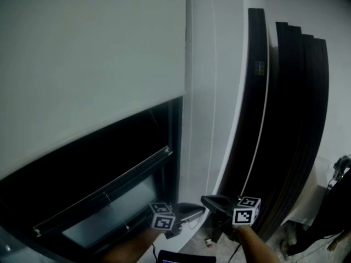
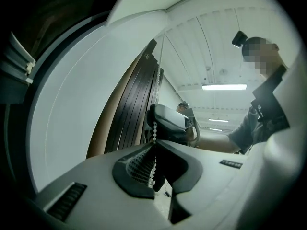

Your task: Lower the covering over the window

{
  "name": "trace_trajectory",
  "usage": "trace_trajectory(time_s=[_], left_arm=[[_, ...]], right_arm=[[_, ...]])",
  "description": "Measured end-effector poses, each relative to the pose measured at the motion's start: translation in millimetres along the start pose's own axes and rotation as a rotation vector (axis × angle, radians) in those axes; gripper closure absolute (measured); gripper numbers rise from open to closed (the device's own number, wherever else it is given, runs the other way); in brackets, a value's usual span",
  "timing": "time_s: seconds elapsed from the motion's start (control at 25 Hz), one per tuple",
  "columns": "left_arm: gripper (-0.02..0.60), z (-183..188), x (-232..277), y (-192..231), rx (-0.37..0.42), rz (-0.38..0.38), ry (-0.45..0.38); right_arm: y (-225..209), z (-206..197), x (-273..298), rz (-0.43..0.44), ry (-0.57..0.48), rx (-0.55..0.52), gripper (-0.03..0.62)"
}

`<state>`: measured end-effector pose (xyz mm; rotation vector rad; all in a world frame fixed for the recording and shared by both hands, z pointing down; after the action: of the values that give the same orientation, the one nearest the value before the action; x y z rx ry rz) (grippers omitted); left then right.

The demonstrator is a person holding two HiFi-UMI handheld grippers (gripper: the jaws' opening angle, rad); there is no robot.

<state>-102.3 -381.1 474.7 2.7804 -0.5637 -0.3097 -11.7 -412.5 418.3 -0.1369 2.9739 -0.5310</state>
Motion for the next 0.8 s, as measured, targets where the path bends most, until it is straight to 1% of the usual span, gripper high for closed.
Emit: trace_trajectory(time_s=[0.12,0.2,0.28,0.36,0.44,0.48,0.56,0.6,0.72,0.76,0.8], left_arm=[[0.569,8,-6,0,0.042,0.035,0.028],[0.559,18,-15,4,0.066,0.068,0.022],[0.528,39,-25,11,0.08,0.101,-0.025],[0.528,75,-27,14,0.101,0.119,-0.105],[0.524,119,-20,7,0.114,0.089,-0.183],[0.493,140,-13,1,0.114,0.059,-0.212],[0.465,180,1,-10,0.113,-0.002,-0.25],[0.465,198,8,-16,0.122,-0.029,-0.261],[0.465,236,29,-33,0.186,-0.08,-0.243],[0.465,243,34,-37,0.208,-0.079,-0.226],[0.484,247,38,-39,0.23,-0.068,-0.207]], right_arm=[[-2,3,-3,-0.01,0.002,-0.003,0.606],[-3,4,-8,-0.016,-0.003,0.001,0.606],[-3,4,-9,-0.015,-0.006,-0.003,0.606],[0,3,-8,-0.01,-0.003,-0.012,0.607],[5,1,-6,-0.004,0.001,-0.02,0.606],[7,0,-4,0.0,0.003,-0.022,0.608],[11,-1,-2,0.005,0.009,-0.028,0.606],[12,-2,-1,0.005,0.012,-0.03,0.606],[12,-1,-3,0.002,0.01,-0.034,0.606],[12,-1,-4,0.002,0.008,-0.034,0.606],[12,-1,-4,0.001,0.005,-0.034,0.606]])
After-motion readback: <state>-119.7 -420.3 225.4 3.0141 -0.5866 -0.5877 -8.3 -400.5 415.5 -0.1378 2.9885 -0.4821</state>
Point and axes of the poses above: the fingertips, and each gripper's own axes: x forward along the fingers, y to its left, z out of its top, the point moved 6 cm from there along -x, backward along the fingers, and after that the axes turned 5 degrees about -y, right-handed, at the moved point
